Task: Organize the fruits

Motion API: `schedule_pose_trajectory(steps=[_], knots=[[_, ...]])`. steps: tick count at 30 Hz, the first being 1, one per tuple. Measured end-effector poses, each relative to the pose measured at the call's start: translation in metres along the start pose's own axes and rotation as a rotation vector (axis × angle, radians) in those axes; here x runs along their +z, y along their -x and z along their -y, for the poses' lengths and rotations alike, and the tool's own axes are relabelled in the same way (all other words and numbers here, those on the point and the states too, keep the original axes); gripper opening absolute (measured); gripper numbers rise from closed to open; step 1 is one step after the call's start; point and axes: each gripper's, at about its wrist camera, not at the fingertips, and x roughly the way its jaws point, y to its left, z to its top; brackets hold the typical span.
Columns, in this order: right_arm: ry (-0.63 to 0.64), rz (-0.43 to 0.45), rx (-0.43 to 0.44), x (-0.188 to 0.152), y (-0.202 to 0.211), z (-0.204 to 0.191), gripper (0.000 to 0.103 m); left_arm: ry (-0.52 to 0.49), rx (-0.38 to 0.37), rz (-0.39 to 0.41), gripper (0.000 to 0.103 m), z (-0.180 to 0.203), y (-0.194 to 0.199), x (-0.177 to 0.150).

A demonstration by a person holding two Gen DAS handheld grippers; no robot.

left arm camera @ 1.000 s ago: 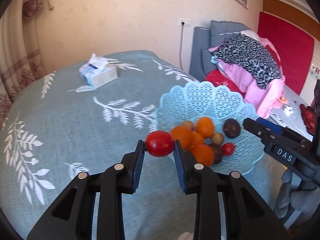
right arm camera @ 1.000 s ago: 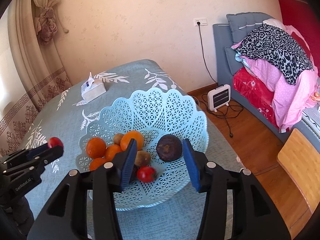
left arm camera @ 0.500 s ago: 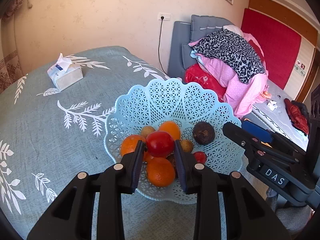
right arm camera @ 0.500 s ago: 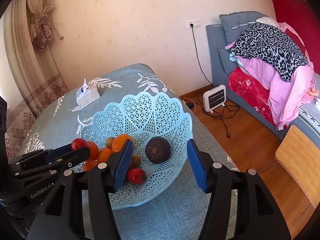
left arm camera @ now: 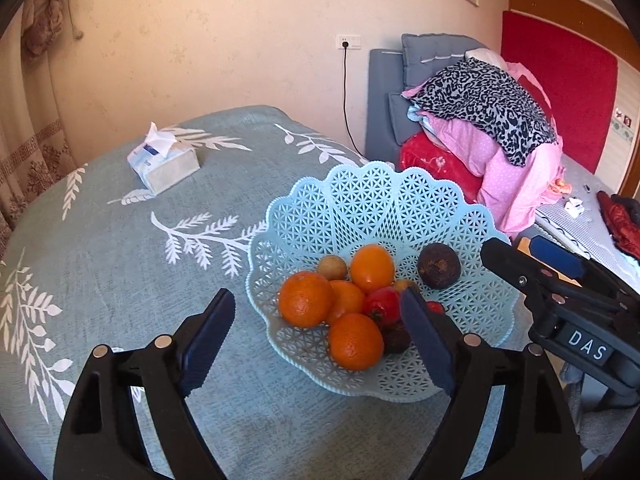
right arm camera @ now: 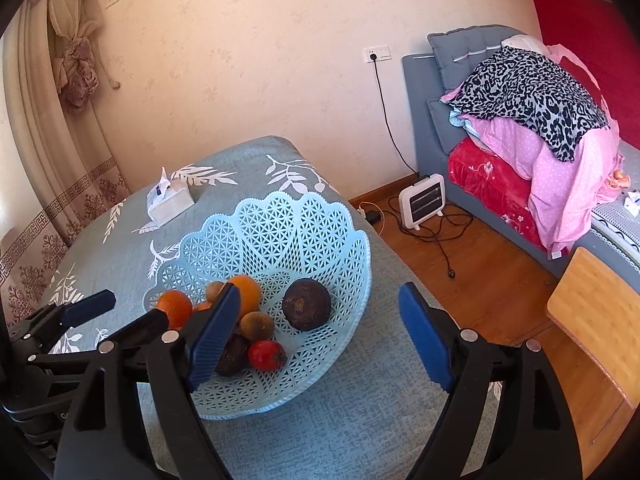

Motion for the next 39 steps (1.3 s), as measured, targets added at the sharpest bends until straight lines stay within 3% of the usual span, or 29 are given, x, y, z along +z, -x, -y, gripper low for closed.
schedule_pose_trajectory(steps=[4, 11, 17, 24, 39], knots=[[-0.011, 0.009, -0.005, -0.001, 0.002, 0.002, 0.095, -0.006, 0.04, 0.023, 0.088, -0.002, 0.007, -0.001], [0.012, 0.002, -0.012, -0.004, 0.002, -0.002, 0.1, -0.009, 0.088, 0.039, 0.088, -0.003, 0.015, -0.004], [0.07, -0.034, -0.039, -0.008, -0.002, -0.01, 0.1, 0.002, 0.111, 0.046, 0.09, -0.005, 0.02, -0.007], [0.195, 0.031, -0.122, -0.012, 0.007, -0.029, 0.1, -0.006, 0.165, 0.075, 0.09, -0.007, 0.029, -0.012], [0.252, 0.066, -0.191, -0.019, 0.015, -0.044, 0.1, 0.012, 0.26, 0.085, 0.09, -0.026, 0.04, -0.028]])
